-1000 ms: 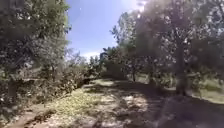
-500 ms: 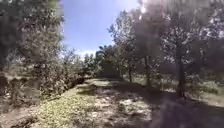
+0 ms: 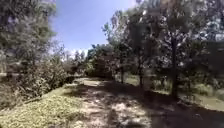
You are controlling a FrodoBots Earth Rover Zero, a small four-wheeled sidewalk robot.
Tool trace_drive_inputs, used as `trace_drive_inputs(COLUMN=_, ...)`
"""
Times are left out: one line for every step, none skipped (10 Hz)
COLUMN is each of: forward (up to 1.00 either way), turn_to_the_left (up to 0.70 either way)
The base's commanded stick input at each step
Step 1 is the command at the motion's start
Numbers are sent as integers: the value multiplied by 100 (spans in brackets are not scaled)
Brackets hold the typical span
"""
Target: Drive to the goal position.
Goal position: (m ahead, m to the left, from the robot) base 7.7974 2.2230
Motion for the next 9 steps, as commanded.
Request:
trace_drive_inputs(forward=70, turn_to_the_left=0)
trace_drive_inputs(forward=70, turn_to_the_left=0)
trace_drive_inputs(forward=70, turn_to_the_left=0)
trace_drive_inputs(forward=70, turn_to_the_left=0)
trace_drive_inputs(forward=70, turn_to_the_left=0)
trace_drive_inputs(forward=70, turn_to_the_left=0)
trace_drive_inputs(forward=70, turn_to_the_left=0)
trace_drive_inputs(forward=70, turn_to_the_left=0)
trace_drive_inputs(forward=70, turn_to_the_left=0)
